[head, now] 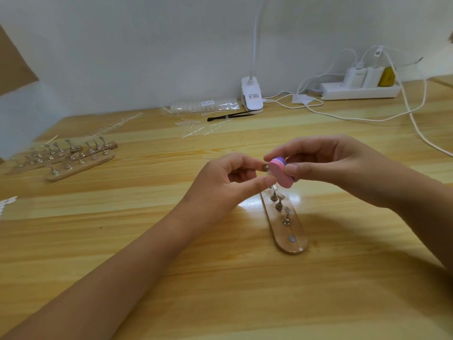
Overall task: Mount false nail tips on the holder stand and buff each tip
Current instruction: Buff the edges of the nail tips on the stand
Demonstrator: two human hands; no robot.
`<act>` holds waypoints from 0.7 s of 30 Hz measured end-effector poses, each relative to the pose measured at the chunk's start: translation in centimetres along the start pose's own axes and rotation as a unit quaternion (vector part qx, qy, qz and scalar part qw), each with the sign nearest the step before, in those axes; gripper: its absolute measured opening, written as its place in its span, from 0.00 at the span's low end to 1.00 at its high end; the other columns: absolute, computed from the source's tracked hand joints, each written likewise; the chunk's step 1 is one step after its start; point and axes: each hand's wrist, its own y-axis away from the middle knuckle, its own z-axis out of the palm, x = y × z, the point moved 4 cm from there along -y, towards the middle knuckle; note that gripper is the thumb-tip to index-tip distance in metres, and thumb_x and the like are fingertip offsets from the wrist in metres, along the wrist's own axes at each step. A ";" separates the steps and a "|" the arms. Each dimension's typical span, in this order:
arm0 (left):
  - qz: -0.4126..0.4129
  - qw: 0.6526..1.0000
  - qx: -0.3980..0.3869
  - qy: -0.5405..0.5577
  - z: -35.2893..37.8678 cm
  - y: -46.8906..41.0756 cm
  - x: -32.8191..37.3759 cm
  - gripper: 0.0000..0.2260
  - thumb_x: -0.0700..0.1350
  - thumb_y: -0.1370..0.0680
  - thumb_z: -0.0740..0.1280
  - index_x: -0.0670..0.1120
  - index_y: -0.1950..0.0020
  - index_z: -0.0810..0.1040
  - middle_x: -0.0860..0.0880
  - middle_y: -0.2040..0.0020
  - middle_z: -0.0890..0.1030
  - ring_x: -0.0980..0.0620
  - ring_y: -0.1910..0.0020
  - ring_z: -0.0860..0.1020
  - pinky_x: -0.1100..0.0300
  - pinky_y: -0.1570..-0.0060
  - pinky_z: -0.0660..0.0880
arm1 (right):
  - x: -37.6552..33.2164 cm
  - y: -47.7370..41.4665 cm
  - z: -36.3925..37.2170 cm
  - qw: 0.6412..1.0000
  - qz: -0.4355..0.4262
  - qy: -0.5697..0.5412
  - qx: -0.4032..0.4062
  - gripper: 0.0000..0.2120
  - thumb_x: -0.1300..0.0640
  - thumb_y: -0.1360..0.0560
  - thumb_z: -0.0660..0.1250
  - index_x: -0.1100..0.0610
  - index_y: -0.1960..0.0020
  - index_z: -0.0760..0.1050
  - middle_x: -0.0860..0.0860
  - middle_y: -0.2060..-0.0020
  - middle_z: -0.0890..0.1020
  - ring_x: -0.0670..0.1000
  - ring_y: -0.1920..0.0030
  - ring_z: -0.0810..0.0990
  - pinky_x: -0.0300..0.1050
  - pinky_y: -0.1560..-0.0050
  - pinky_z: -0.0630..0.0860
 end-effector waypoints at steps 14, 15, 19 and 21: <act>-0.006 1.000 -0.015 0.023 0.1 -0.1 0.1 0.13 0.52 0.32 0.75 0.50 0.50 0.85 0.54 0.63 0.76 0.59 0.63 0.75 0.68 0.60 0.73 | -0.7 0.2 -0.8 0.996 -0.041 -0.022 0.071 0.13 0.57 0.27 0.68 0.53 0.42 0.81 0.50 0.51 0.85 0.48 0.49 0.84 0.36 0.49 0.78; -0.006 0.999 -0.014 0.033 0.0 -0.1 0.2 0.13 0.51 0.32 0.75 0.49 0.50 0.85 0.54 0.64 0.76 0.59 0.64 0.74 0.68 0.61 0.72 | -0.6 0.1 -0.7 0.998 -0.029 -0.017 0.058 0.14 0.57 0.27 0.69 0.53 0.43 0.81 0.50 0.51 0.86 0.47 0.49 0.84 0.35 0.50 0.78; -0.013 0.999 -0.008 0.036 0.0 -0.1 0.0 0.13 0.51 0.32 0.75 0.48 0.50 0.84 0.56 0.65 0.75 0.59 0.65 0.74 0.68 0.61 0.72 | -0.3 0.0 -0.3 0.998 -0.027 -0.026 0.056 0.14 0.58 0.27 0.68 0.54 0.41 0.80 0.51 0.51 0.86 0.49 0.48 0.84 0.37 0.49 0.79; -0.023 0.999 -0.009 0.038 0.4 0.0 -0.2 0.14 0.50 0.32 0.75 0.47 0.49 0.84 0.57 0.66 0.74 0.59 0.65 0.73 0.69 0.62 0.71 | -0.4 0.0 -0.2 0.997 -0.032 -0.029 0.061 0.15 0.58 0.26 0.67 0.55 0.40 0.80 0.51 0.50 0.86 0.49 0.47 0.84 0.38 0.48 0.79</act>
